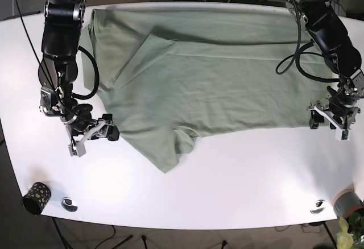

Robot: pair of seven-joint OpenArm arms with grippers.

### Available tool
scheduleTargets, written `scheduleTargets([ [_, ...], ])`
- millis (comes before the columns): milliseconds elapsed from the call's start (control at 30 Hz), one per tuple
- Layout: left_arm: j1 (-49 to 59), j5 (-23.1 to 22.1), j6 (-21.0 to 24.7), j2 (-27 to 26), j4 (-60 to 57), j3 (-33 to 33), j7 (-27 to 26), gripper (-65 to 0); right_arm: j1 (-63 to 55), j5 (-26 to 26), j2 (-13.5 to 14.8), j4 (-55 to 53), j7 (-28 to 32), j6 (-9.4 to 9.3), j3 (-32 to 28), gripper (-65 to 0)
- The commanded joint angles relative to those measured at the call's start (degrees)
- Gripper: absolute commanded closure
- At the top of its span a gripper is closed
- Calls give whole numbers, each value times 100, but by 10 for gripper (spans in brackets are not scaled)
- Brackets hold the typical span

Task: Fold the T-shirt properly
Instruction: 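Grasp the shirt's hem corners with both grippers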

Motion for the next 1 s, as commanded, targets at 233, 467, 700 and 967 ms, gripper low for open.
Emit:
scheduleTargets([
  [233,-136,-90,3,-143,98,-26,-278,-403,525,62,149,-1114,1057,5,-741,-415],
  [467,-110,-90,3,-143,90,-52,-278,-403,481,53,-80,-1132,1075,5,-916,-415],
  [700,-110,-72,3,-257,90,-44,-252,-483,393,44,-273,-1140,1075,5,-934,-396],
  [967,-110,-63,500,-275,81,-26,-252,-496,375,44,-352,-1140,1163,5,-934,-281],
])
